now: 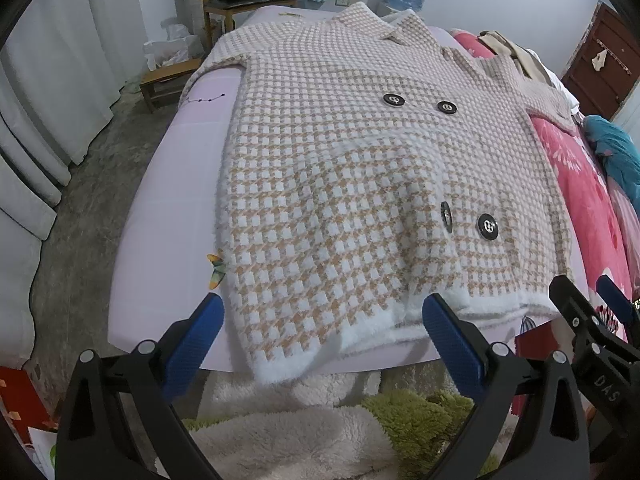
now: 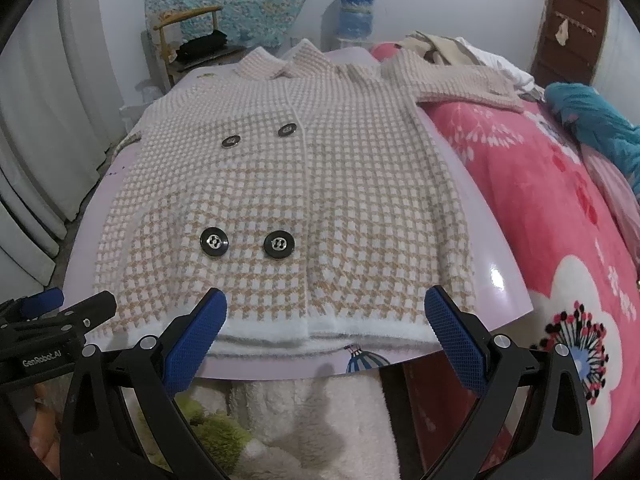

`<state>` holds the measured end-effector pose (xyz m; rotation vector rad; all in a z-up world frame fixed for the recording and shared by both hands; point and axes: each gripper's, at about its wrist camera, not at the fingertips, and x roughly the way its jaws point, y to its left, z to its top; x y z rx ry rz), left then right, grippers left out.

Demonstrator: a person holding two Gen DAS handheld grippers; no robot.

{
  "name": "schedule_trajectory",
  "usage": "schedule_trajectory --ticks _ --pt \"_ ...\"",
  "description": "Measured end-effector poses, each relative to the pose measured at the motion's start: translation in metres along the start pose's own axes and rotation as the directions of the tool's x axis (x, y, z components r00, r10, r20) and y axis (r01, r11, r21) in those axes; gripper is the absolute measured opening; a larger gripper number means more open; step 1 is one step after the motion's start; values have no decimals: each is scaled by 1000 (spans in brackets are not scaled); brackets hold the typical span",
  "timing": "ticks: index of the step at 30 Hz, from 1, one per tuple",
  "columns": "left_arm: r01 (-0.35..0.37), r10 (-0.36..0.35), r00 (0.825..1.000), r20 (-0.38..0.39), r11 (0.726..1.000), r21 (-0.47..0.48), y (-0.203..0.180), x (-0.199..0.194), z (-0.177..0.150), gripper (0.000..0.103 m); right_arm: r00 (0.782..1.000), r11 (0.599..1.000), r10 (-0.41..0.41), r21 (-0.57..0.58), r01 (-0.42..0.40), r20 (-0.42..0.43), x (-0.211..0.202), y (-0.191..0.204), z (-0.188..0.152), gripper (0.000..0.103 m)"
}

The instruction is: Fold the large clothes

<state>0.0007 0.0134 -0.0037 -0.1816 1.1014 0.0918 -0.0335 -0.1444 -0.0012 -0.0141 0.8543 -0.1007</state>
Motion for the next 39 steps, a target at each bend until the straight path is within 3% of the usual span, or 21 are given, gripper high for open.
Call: schedule_trajectory --ticks 17,39 --pt "2 -2 1000 -3 1000 -7 3 7 11 98 1000 1000 -20 -3 20 -3 7 3 9 95" --pt "-35 34 999 31 999 8 35 34 86 98 998 999 -40 -25 41 40 37 28 71 95"
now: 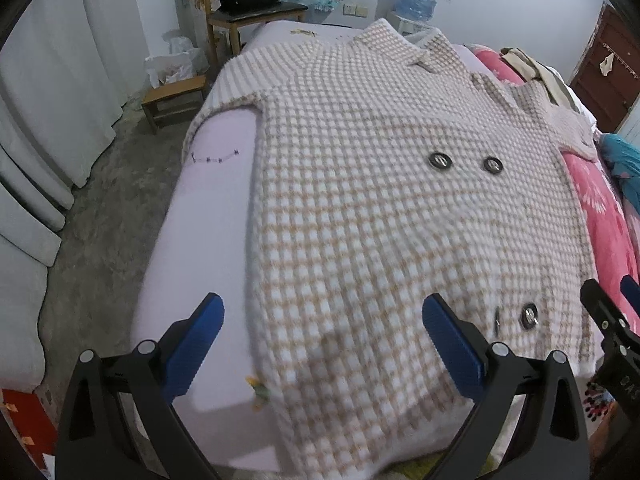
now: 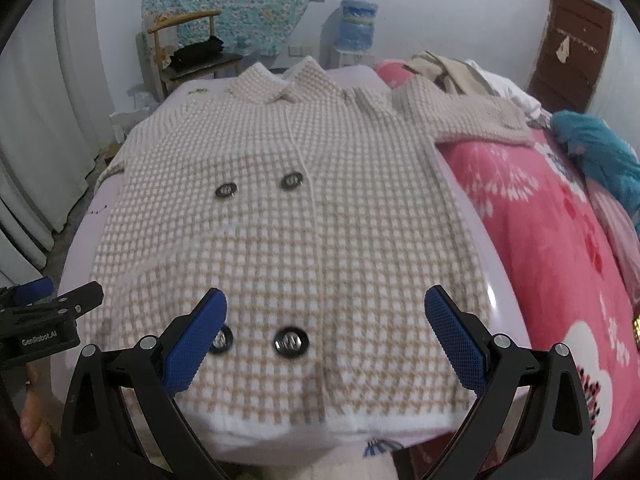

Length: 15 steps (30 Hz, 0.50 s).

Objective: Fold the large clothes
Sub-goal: 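Move the left tool toward the coat sleeve and grasp its cuff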

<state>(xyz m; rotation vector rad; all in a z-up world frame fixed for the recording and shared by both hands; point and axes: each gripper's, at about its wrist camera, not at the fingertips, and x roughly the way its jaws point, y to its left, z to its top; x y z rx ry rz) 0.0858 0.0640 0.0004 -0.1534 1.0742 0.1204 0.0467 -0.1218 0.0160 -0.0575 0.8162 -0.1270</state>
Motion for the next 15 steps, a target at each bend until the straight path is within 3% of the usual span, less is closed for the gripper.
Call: schedule_trajectory --ticks 9,15 --pt "-32 34 999 29 997 -68 29 11 34 98 997 995 45 -88 -40 61 17 31 40 95" --pt "-51 52 999 8 996 -78 31 17 40 98 998 994 53 -97 -51 14 32 39 47 95"
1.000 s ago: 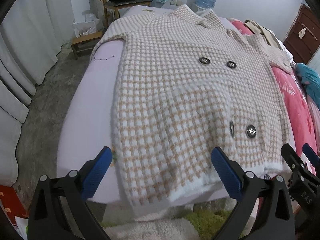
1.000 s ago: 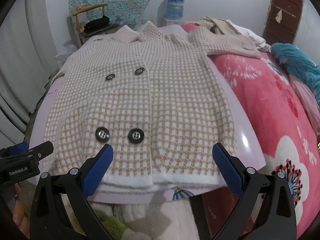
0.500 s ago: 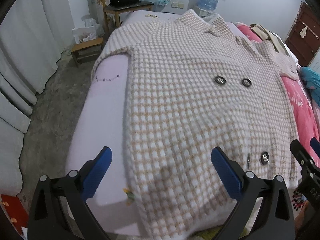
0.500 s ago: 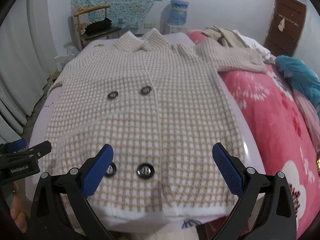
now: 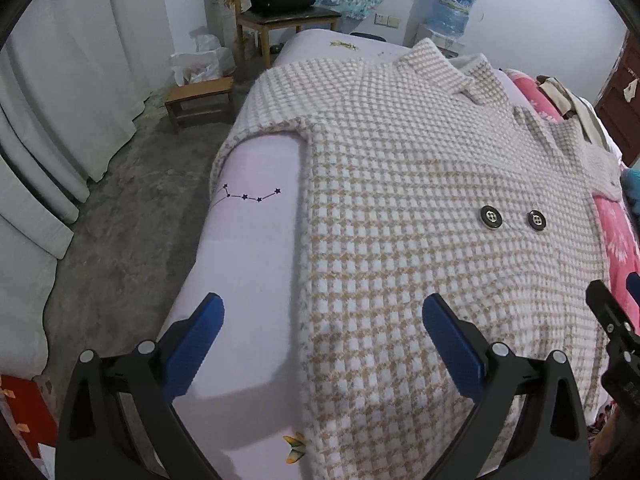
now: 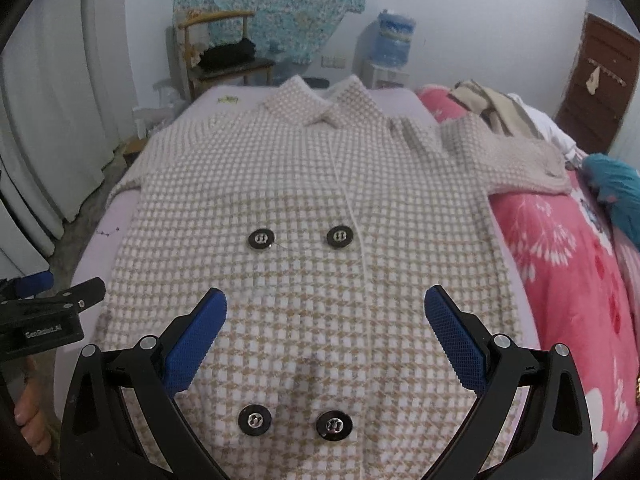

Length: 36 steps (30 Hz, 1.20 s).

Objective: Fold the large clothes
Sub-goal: 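Move the left tool toward the coat sleeve and grasp its cuff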

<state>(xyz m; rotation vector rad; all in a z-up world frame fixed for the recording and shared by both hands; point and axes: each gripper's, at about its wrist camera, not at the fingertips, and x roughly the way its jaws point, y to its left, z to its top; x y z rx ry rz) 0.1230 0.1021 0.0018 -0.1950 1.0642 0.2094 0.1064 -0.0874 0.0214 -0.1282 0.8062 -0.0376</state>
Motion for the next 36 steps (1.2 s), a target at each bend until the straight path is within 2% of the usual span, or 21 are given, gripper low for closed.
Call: schedule_trajectory --ticks 10,17,23,36 --pt "-22 22 1000 -4 999 -43 16 6 4 98 999 1000 -12 0 12 -47 14 5 2 95" --pt "-26 32 997 74 997 -74 33 2 11 98 999 1000 -7 -16 6 -52 23 13 8 95" --pt "-6 15 995 103 997 -83 40 3 16 98 999 999 6 -44 -8 -43 27 25 15 95" --pt "-33 54 987 151 990 -139 63 8 23 98 997 991 64 -118 -68 -37 39 52 23 95"
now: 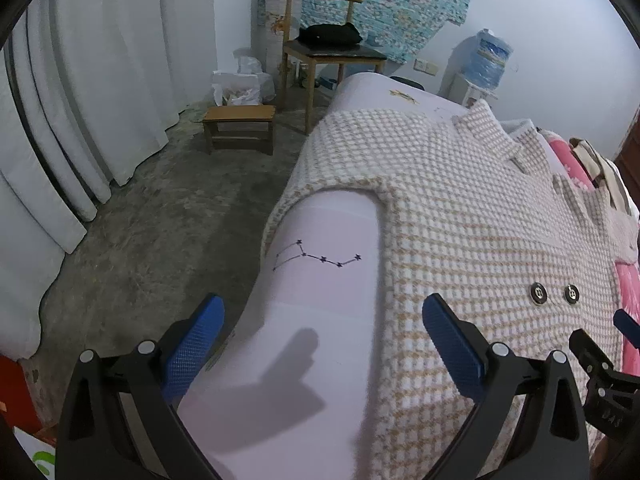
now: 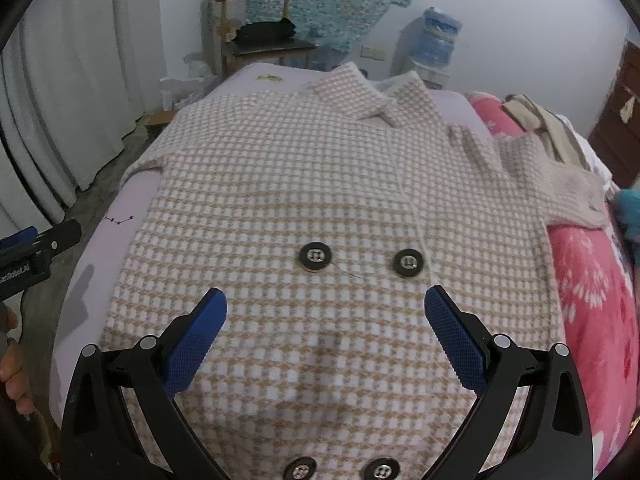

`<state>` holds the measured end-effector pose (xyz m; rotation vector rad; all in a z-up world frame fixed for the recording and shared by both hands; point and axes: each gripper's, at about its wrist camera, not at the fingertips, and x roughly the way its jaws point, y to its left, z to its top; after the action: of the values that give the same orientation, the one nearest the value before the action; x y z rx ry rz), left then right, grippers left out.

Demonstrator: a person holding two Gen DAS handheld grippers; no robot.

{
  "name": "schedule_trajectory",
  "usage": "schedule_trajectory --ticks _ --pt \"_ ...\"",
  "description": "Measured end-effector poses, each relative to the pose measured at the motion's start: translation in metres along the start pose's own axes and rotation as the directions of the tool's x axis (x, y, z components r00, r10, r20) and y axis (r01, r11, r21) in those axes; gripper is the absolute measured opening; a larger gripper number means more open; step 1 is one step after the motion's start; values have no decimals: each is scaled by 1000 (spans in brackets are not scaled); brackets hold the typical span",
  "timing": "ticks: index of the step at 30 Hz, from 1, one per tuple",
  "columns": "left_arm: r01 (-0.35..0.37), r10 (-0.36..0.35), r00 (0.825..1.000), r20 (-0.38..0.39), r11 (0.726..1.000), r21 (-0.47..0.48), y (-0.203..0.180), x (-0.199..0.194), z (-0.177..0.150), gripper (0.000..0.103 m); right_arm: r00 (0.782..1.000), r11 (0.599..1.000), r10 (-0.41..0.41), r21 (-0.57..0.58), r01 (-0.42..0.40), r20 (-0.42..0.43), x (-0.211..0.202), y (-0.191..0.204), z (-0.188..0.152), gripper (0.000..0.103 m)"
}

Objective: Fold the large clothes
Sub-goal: 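Move the left tool toward the coat sleeve and grasp its cuff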

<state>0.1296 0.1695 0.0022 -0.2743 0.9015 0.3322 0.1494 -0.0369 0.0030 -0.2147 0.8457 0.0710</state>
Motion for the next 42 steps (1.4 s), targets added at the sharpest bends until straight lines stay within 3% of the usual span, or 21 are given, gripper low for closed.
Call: schedule_trajectory --ticks 11,16,25,27,29,32,33,35,37,39,40,42 --pt "-3 3 1000 27 1000 -23 20 10 8 98 999 999 33 -19 -33 -13 8 11 2 95" --pt "-72 72 997 13 997 -9 23 16 8 98 999 999 37 -28 -38 -22 11 15 0 95" --pt "-126 126 992 -21 992 -16 31 23 6 98 998 998 46 -38 -47 -32 15 21 1 95" --pt "-106 104 994 -45 994 -37 37 27 8 98 998 998 49 -38 -50 -34 15 21 0 95" --pt "-9 1 998 -68 993 -115 52 34 11 98 998 998 51 -38 -53 -32 15 20 1 95" --pt "101 -135 985 -107 955 -280 83 56 20 98 998 998 55 -34 -56 -26 14 19 0 95" --pt "122 -174 977 -122 929 -349 97 69 25 98 998 998 60 -30 -61 -24 15 19 0 95" --pt "136 -205 970 -131 904 -406 113 86 31 97 997 997 69 -26 -69 -22 16 18 0 95" --pt "178 -282 946 -162 867 -466 126 110 36 97 997 997 69 -24 -70 -21 17 19 1 95" --pt "230 -388 905 -172 789 -570 140 133 36 96 998 997 68 -26 -69 -17 16 19 1 95" --pt "266 -460 873 -163 729 -631 147 147 35 97 998 997 68 -26 -68 -13 16 19 2 95" --pt "292 -547 824 -144 629 -720 158 166 30 96 998 998 65 -25 -65 -7 15 18 2 95"
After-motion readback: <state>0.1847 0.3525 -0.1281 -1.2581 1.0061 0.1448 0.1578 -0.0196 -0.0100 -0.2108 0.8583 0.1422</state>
